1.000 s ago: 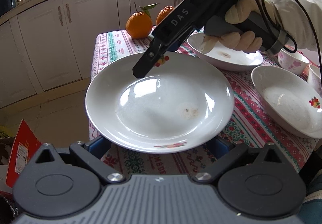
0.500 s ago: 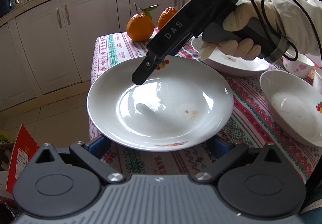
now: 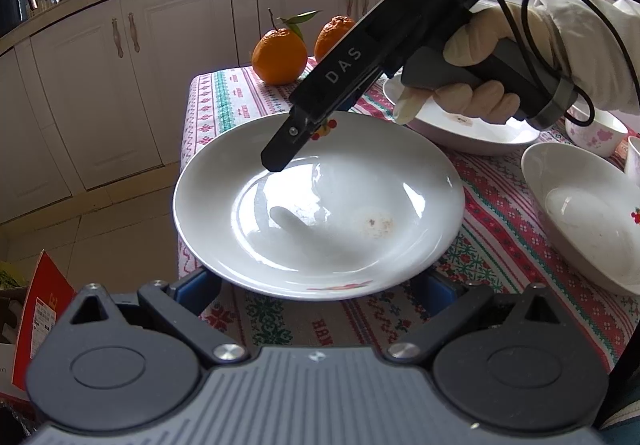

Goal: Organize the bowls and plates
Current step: 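Lift the white plate off the table with the right gripper, then carry the held plate with the right gripper toward another white plate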

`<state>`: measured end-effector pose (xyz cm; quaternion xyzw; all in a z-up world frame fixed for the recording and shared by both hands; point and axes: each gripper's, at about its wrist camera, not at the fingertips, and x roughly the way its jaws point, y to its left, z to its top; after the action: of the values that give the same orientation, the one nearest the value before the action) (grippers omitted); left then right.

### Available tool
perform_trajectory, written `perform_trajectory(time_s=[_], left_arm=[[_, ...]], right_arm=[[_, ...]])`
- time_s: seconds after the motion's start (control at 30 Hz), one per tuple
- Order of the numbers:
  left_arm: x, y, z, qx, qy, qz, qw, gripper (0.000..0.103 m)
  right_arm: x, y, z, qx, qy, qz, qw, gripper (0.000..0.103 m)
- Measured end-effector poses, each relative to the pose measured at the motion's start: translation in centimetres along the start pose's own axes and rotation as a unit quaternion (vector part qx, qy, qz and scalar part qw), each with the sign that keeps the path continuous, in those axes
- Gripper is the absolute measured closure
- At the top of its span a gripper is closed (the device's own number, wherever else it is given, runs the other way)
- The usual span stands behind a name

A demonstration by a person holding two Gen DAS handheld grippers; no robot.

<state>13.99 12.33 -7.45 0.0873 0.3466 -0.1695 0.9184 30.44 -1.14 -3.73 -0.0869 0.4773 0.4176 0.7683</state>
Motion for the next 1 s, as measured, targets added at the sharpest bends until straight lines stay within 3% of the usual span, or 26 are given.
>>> perform_trajectory(time_s=[0.27,0.5,0.73,1.0], left_arm=[[-0.4,0.1,0.1,0.0,-0.004,-0.001,1.0,0.004],[-1.5,-0.4,0.0,0.001,-0.01,0.002,0.9999,0.003],[-4.2,-2.0,-0.4,0.0,-0.033,0.001,0.9995,0.003],[-7.3,-4.4,-1.4,-0.005,-0.059,-0.007,0.9982,0.003]], right_arm=[[-0.6,1.4,0.2,-0.03,-0.007,-0.011,0.999,0.003],[-2.8,2.3,-0.3,-0.04,-0.022,-0.026,0.999,0.002],[-7.3,4.2,-2.0,-0.047,-0.046,-0.042,0.997,0.0],[-14.0,7.1,-6.2,-0.037,-0.088,-0.07,0.993,0.0]])
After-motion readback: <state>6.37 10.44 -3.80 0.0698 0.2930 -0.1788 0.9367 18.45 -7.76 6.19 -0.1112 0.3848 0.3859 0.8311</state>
